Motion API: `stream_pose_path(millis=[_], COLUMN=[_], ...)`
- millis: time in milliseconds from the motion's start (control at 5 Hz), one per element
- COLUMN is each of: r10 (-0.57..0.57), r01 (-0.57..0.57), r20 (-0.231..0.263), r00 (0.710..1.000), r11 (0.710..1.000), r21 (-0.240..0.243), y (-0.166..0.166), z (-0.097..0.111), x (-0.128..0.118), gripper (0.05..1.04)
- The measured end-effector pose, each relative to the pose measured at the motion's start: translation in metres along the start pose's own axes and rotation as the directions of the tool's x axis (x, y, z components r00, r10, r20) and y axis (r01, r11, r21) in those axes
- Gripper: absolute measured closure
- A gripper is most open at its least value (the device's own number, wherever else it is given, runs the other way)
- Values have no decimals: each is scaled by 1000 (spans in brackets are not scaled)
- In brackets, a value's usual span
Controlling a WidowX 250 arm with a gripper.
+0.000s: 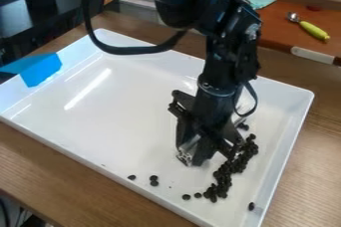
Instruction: Sweep into pile
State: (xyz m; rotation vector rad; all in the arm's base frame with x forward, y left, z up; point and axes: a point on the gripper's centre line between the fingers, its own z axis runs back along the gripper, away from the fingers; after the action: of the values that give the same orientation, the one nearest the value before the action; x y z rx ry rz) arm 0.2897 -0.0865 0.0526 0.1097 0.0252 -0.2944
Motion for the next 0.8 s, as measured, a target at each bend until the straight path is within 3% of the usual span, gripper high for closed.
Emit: stream_pose_path(millis=[200,400,800], r10=[-60,-79,-21], r01=[60,79,19], r20=[-13,-7,67], r00=[998,997,998], r11=[998,997,1000], r21=[-15,-21,23], y=[-18,-3,76], z=[1,6,31], x=[-4,-5,-29], gripper=[704,704,704])
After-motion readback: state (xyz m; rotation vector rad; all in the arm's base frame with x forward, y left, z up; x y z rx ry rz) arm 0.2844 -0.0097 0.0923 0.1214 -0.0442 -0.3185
